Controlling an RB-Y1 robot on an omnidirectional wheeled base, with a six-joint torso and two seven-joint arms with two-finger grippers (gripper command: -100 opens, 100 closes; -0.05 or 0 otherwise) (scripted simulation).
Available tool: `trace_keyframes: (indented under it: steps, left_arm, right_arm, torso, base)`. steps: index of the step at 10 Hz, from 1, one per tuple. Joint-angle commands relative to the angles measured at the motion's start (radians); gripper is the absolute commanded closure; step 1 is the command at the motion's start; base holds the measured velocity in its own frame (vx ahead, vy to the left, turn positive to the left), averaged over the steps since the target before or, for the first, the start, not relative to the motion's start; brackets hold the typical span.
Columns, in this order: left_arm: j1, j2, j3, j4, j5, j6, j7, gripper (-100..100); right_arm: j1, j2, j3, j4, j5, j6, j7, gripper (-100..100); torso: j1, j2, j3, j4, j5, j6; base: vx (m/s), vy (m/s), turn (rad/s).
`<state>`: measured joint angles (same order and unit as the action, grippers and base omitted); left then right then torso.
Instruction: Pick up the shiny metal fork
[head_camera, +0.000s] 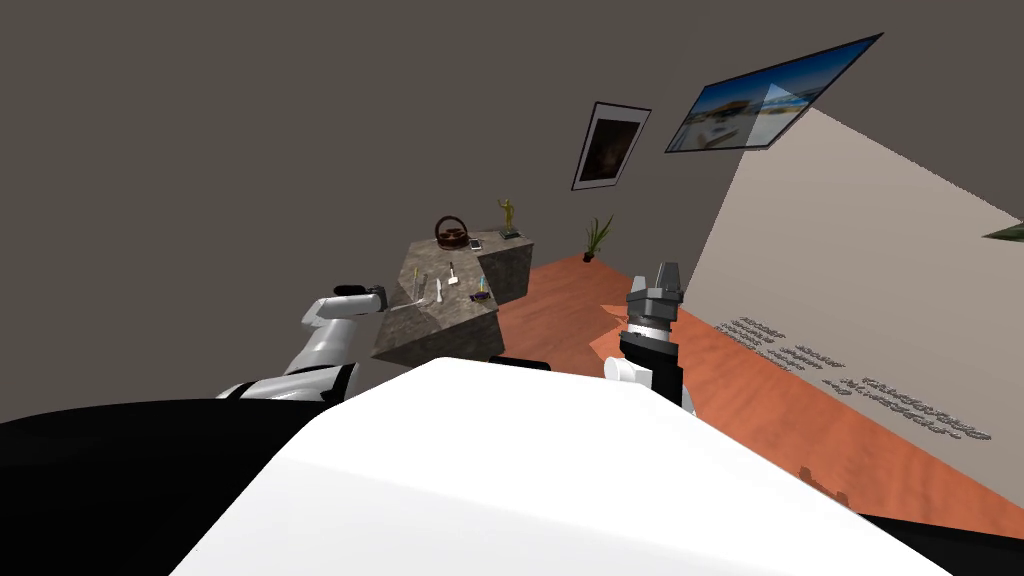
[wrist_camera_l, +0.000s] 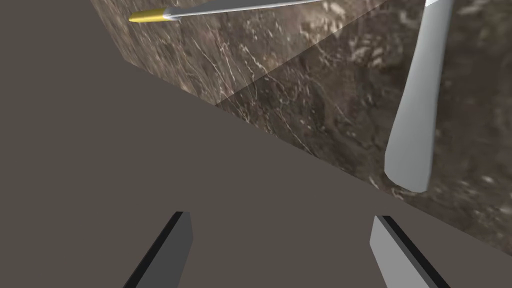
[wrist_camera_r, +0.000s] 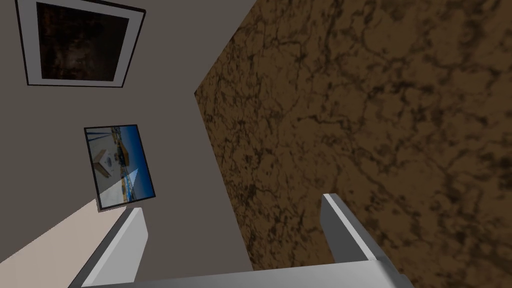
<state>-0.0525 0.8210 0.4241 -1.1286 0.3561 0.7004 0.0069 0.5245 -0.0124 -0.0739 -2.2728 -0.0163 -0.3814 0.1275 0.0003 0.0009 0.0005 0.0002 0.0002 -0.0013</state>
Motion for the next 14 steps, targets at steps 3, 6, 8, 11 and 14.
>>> trace_keyframes:
  steps: [3,6,8,11,14]
  left_arm:
    - [-0.036,0.043,0.005,0.095,0.019,0.071,-0.011,-100]
    - [-0.077,0.111,0.016,0.19,0.056,0.16,-0.029,-100]
    - [-0.097,0.141,0.02,0.243,0.075,0.215,-0.039,-100]
    - [-0.115,0.169,0.023,0.311,0.093,0.28,-0.05,-100]
    - [-0.133,0.194,0.025,0.382,0.111,0.328,-0.061,-100]
  right_arm:
    - [0.0,0.0,0.0,0.0,0.0,0.0,0.0,0]
    - [0.0,0.0,0.0,0.0,0.0,0.0,0.0,0]
    - [0.0,0.0,0.0,0.0,0.0,0.0,0.0,0]
    - [0.0,0.0,0.0,0.0,0.0,0.0,0.0,0]
    - [0.0,0.0,0.0,0.0,0.0,0.0,0.0,0]
  torso:
    - [0.0,0.0,0.0,0.0,0.0,0.001]
    - [0.0,0.0,0.0,0.0,0.0,0.0]
    - [0.001,0.0,0.0,0.0,0.0,0.0]
    - [0.001,0.0,0.0,0.0,0.0,0.0]
    - [0.0,0.0,0.0,0.0,0.0,0.0]
  base:
    - [-0.003,0.002,-0.08]
    - [-0.006,0.009,-0.129]
    - [-0.006,0.012,-0.141]
    - [-0.006,0.016,-0.107]
    - [-0.004,0.01,-0.076]
